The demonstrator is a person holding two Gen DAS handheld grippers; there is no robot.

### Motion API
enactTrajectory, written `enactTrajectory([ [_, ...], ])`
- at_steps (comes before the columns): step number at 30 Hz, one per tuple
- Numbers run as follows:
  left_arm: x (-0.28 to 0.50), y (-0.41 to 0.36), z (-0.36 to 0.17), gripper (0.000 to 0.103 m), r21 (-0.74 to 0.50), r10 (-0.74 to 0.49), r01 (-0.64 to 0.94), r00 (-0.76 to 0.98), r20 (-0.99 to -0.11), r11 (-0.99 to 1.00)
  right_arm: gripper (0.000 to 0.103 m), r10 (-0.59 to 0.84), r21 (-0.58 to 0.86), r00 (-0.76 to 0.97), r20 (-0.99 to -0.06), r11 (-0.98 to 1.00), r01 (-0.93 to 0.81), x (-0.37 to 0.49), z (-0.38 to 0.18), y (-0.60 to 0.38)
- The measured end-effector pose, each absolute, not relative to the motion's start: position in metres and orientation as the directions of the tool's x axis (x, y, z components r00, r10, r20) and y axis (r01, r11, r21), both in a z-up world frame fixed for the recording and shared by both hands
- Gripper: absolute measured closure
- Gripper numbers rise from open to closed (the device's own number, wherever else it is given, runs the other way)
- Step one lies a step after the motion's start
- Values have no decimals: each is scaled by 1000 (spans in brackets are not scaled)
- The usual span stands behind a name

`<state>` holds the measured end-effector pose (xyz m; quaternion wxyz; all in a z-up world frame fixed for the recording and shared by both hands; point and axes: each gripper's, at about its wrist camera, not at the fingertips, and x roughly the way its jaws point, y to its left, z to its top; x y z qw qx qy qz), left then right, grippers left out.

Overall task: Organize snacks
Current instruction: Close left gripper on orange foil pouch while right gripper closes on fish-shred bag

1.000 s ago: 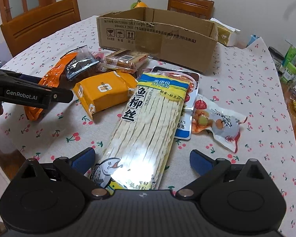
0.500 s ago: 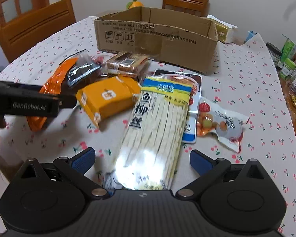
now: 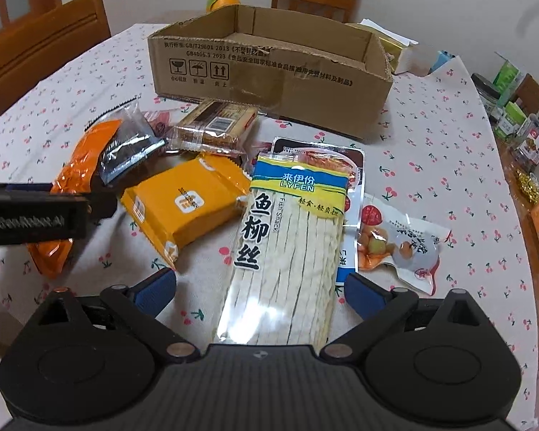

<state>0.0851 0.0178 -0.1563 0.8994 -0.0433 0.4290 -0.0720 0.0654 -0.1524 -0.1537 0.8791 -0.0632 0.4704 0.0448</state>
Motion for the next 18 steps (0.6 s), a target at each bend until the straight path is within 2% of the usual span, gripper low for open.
enactTrajectory([
  [2, 87, 20, -156, 31, -143, -180, 110, 615, -767, 984, 4, 19, -67, 550, -835, 989, -135, 67, -153, -153],
  [3, 87, 21, -156, 39, -142, -185, 118, 614, -768, 983, 4, 14, -70, 548, -836, 989, -132, 67, -153, -153],
  [5, 89, 24, -155, 45, -123, -185, 141, 612, -769, 982, 4, 8, -71, 545, -838, 990, -124, 68, -152, -153],
  [8, 91, 28, -154, 46, -134, -212, 173, 599, -772, 976, 4, -5, -75, 546, -838, 991, -107, 69, -152, -153],
  [15, 93, 33, -152, 47, -153, -247, 209, 569, -784, 966, 16, -23, -78, 526, -850, 994, -82, 74, -153, -153],
  [18, 93, 34, -151, 47, -143, -251, 230, 556, -793, 963, 17, -29, -76, 521, -853, 995, -70, 76, -153, -154],
])
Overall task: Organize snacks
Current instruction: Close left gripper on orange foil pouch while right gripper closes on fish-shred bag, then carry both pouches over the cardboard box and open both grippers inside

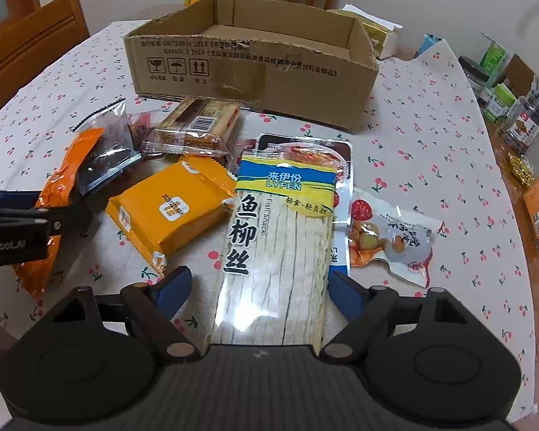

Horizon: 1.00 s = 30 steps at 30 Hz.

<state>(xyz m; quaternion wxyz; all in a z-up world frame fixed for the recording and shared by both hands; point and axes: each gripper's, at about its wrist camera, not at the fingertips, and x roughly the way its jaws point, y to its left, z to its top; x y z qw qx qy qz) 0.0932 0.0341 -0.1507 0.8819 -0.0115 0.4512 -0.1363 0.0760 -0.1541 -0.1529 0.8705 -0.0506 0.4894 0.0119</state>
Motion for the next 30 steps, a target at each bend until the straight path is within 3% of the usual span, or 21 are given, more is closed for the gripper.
enactTrajectory([
  [5, 93, 35, -148, 48, -114, -245, 266, 535, -809, 957, 20, -25, -68, 512, -858, 996, -65, 81, -155, -157],
  [9, 91, 35, -144, 48, -79, -233, 297, 527, -817, 951, 37, -16, -54, 513, -858, 997, -58, 82, -155, -162],
  [12, 90, 36, -140, 48, -66, -236, 322, 524, -819, 944, 42, -9, -50, 518, -855, 997, -65, 83, -151, -165],
  [30, 113, 34, -63, 48, -34, -266, 445, 472, -841, 895, 42, 105, 21, 559, -823, 988, -154, 91, -74, -185],
])
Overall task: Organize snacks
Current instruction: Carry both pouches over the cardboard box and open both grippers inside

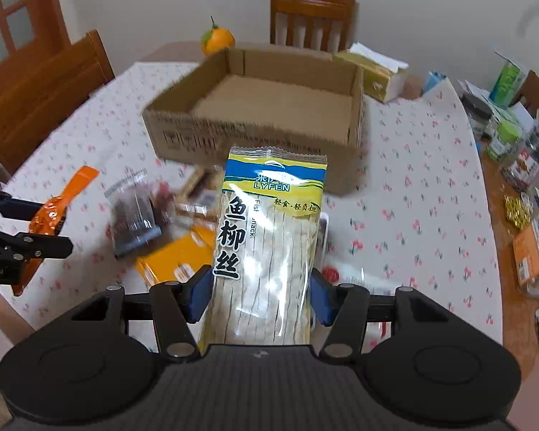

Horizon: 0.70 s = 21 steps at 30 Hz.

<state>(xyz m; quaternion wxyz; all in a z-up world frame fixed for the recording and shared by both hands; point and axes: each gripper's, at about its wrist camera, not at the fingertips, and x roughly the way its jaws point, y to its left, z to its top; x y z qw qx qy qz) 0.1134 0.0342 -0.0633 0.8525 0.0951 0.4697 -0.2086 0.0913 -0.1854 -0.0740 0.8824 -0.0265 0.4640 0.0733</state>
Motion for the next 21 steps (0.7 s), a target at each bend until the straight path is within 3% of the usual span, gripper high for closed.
enactTrajectory([
  [11, 214, 5, -19, 48, -37, -359, 534, 513, -780, 845, 42, 117, 58, 594, -796, 991, -118, 134, -41, -188],
  [21, 319, -39, -37, 48, -48, -333, 481, 530, -779, 876, 42, 104, 74, 614, -782, 994, -75, 161, -29, -204],
])
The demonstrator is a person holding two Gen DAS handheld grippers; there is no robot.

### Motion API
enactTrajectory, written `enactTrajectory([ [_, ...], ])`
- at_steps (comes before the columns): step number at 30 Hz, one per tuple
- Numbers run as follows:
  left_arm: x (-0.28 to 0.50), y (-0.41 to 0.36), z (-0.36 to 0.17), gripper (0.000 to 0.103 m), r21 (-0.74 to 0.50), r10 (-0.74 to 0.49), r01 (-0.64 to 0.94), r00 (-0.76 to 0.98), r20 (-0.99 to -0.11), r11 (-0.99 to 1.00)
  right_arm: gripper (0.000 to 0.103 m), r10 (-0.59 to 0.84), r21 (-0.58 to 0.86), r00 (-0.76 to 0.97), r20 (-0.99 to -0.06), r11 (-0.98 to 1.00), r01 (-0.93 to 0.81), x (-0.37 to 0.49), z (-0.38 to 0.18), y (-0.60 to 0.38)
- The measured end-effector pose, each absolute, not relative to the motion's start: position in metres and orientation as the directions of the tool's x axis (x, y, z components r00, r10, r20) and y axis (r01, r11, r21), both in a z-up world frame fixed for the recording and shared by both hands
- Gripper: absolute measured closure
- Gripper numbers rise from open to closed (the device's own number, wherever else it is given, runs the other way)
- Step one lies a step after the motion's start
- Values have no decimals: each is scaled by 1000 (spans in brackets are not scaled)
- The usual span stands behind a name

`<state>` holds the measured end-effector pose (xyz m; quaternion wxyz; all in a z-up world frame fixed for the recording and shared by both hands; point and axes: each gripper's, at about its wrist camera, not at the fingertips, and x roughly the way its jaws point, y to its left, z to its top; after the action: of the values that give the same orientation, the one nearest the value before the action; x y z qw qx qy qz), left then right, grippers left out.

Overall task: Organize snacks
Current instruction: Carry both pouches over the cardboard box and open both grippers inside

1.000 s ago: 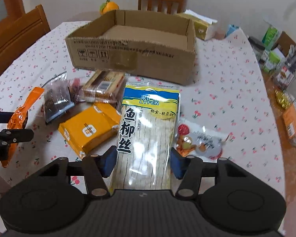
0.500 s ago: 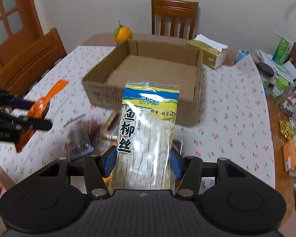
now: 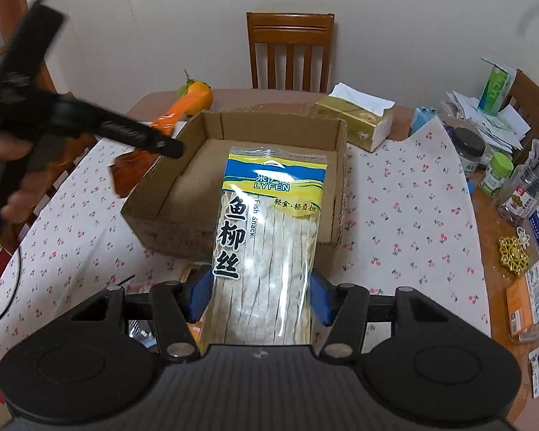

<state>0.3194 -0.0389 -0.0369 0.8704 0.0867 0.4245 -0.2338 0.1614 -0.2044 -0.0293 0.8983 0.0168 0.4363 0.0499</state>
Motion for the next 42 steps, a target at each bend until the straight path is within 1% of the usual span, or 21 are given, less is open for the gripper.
enactTrajectory([
  [7, 366, -52, -70, 47, -23, -239, 368, 554, -798, 929, 42, 127, 86, 614, -779, 992, -97, 179, -32, -223],
  [8, 372, -52, -73, 46, -27, -232, 351, 557, -797, 936, 42, 126, 85, 613, -780, 992, -96, 182, -33, -226],
  [9, 376, -52, -76, 36, -28, -224, 337, 561, -797, 941, 42, 126, 86, 612, -781, 992, -94, 185, -34, -229],
  [11, 380, -49, -77, 26, -11, -199, 311, 580, -790, 950, 42, 129, 94, 609, -783, 992, -89, 191, -36, -234],
  [13, 377, -45, -72, 25, 1, -189, 296, 612, -768, 955, 42, 128, 96, 608, -783, 992, -85, 197, -36, -238],
  [16, 368, -38, -59, 25, -5, -209, 311, 626, -751, 950, 42, 134, 99, 610, -781, 991, -91, 206, -36, -241],
  [17, 362, -35, -53, 23, -5, -217, 317, 638, -738, 948, 42, 138, 101, 611, -780, 990, -95, 210, -35, -241],
  [18, 357, -35, -47, 20, -1, -222, 323, 650, -727, 946, 42, 144, 105, 613, -777, 990, -99, 214, -34, -241],
  [22, 324, -22, -30, 18, 24, -228, 337, 684, -693, 941, 42, 162, 106, 625, -764, 986, -126, 233, -31, -236],
  [23, 313, -17, -28, 16, 23, -226, 330, 692, -686, 944, 42, 166, 109, 627, -762, 986, -128, 239, -31, -234],
  [24, 304, -13, -27, 11, 16, -226, 322, 698, -680, 947, 42, 175, 116, 627, -759, 984, -134, 245, -31, -233],
  [25, 293, -7, -27, 10, 7, -227, 313, 705, -672, 950, 42, 184, 122, 629, -756, 983, -141, 252, -31, -231],
  [30, 245, 18, -37, 9, -1, -174, 234, 721, -671, 972, 42, 183, 99, 627, -757, 981, -166, 292, -38, -220],
  [33, 225, 30, -48, 9, -10, -136, 179, 710, -691, 984, 42, 174, 88, 613, -770, 982, -169, 315, -48, -215],
  [36, 212, 38, -55, 9, 3, -110, 159, 694, -712, 987, 42, 157, 76, 598, -786, 984, -159, 335, -61, -210],
  [39, 207, 44, -59, 9, -17, -106, 135, 683, -723, 991, 42, 129, 52, 589, -798, 988, -146, 351, -75, -207],
  [41, 207, 46, -59, 9, -13, -101, 132, 683, -723, 991, 40, 120, 42, 587, -801, 989, -144, 358, -81, -207],
  [42, 206, 46, -59, 9, -5, -92, 127, 686, -721, 992, 32, 114, 34, 588, -801, 989, -145, 360, -83, -206],
])
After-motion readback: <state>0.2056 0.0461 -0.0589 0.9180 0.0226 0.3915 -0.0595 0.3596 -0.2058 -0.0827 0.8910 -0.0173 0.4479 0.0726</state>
